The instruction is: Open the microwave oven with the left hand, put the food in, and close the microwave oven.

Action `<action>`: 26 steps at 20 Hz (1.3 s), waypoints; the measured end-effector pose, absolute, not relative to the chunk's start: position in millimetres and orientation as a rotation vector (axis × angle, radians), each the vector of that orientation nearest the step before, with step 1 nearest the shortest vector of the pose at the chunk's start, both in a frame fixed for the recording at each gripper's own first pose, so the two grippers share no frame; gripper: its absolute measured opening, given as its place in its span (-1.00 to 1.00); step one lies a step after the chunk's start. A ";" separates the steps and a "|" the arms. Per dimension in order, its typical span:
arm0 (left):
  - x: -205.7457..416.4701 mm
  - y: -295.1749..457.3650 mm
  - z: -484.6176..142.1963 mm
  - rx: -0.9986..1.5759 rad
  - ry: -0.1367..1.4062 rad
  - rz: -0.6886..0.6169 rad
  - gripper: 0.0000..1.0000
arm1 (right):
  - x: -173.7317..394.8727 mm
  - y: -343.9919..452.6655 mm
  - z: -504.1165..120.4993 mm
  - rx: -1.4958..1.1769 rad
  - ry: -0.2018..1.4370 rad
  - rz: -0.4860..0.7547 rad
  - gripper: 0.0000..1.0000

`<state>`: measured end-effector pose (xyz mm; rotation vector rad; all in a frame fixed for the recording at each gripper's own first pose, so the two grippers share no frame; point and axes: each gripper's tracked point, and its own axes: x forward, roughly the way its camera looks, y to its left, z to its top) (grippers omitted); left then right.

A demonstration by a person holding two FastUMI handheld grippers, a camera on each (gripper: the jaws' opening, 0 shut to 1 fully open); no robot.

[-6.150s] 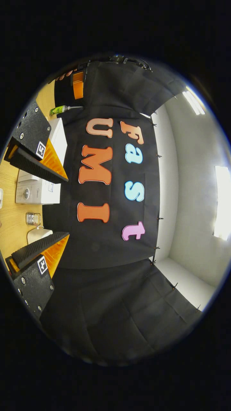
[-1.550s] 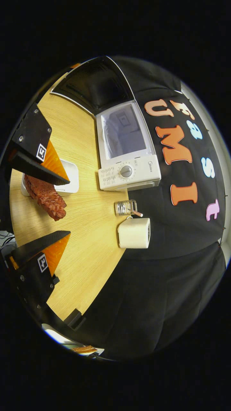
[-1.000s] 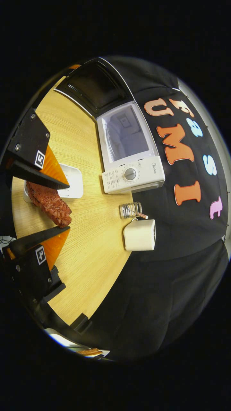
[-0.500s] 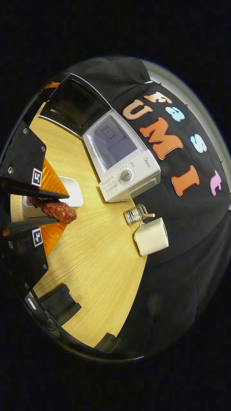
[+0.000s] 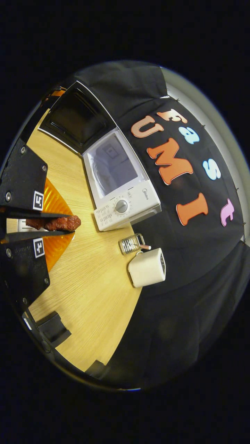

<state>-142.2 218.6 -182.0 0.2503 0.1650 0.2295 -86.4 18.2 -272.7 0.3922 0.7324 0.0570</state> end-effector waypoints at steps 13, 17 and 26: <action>-135.7 234.4 -196.9 0.221 0.217 0.238 0.84 | 13.3 139.7 -192.3 0.336 0.518 0.253 -0.71; -142.0 243.8 -196.5 0.212 0.214 0.249 0.84 | 47.1 182.6 -190.7 0.332 0.468 0.276 -0.71; -146.8 275.7 -191.4 0.200 0.182 0.303 0.84 | 105.0 251.7 -219.9 0.354 0.417 0.266 -0.71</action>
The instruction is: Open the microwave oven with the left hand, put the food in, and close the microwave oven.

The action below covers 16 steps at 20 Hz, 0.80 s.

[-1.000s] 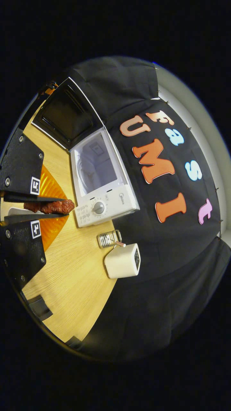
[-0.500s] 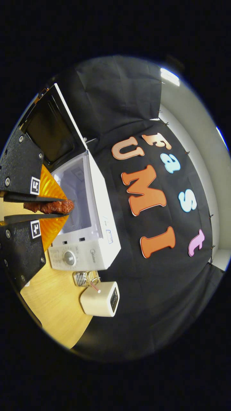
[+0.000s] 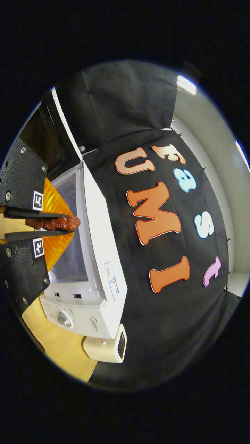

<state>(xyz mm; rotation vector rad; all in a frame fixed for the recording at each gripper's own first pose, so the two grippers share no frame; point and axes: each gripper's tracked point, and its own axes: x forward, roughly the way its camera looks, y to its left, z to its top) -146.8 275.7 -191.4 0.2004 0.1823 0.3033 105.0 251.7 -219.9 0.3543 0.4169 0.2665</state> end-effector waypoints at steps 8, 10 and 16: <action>-154.0 304.2 -195.1 0.210 0.195 0.355 0.84 | 134.4 291.5 -272.5 0.457 0.426 0.214 -0.70; -155.7 306.2 -196.4 0.198 0.196 0.368 0.84 | 140.7 300.0 -283.8 0.494 0.424 0.204 -0.70; -163.0 310.5 -198.8 0.186 0.201 0.400 0.84 | 156.0 310.8 -310.9 0.505 0.402 0.167 -0.70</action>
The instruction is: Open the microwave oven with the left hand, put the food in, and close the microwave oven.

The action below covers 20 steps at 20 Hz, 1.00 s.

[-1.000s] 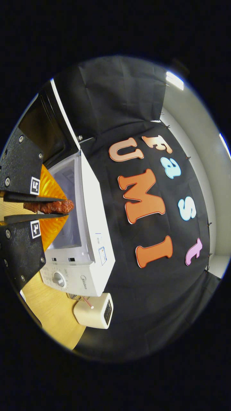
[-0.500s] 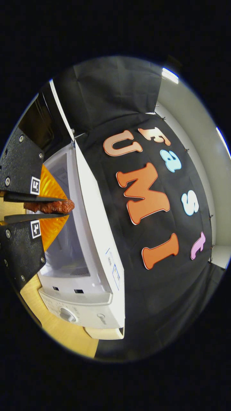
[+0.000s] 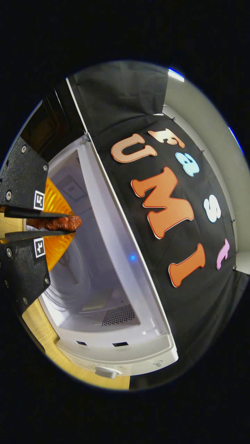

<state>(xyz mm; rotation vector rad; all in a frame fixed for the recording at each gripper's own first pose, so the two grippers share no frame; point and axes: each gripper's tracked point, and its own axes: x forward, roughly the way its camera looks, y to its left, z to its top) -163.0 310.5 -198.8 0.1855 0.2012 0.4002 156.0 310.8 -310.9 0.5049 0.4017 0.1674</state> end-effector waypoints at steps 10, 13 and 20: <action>-166.8 308.5 -207.7 0.178 0.222 0.416 0.84 | 175.8 292.8 -346.0 0.501 0.399 0.067 -0.60; -165.9 307.7 -210.9 0.177 0.229 0.395 0.84 | 178.2 286.7 -354.5 0.476 0.417 0.048 -0.44; -160.7 299.7 -211.4 0.187 0.244 0.369 0.84 | 179.4 266.4 -380.0 0.504 0.508 -0.023 0.03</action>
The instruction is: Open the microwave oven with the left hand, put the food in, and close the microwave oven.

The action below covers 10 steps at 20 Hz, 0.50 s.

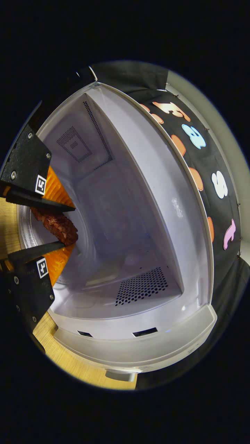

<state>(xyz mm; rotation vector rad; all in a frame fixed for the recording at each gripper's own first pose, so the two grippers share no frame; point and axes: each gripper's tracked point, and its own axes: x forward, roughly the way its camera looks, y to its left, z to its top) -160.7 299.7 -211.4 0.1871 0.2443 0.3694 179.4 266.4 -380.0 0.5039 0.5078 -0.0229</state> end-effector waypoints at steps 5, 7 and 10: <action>-154.7 292.5 -206.8 0.209 0.242 0.357 0.84 | 186.8 270.8 -381.1 0.559 0.486 -0.066 0.25; -154.9 293.7 -204.5 0.220 0.243 0.364 0.84 | 190.5 270.7 -387.2 0.541 0.494 -0.083 0.44; -154.2 293.7 -205.7 0.221 0.254 0.370 0.84 | 195.1 261.4 -391.5 0.492 0.481 -0.110 0.62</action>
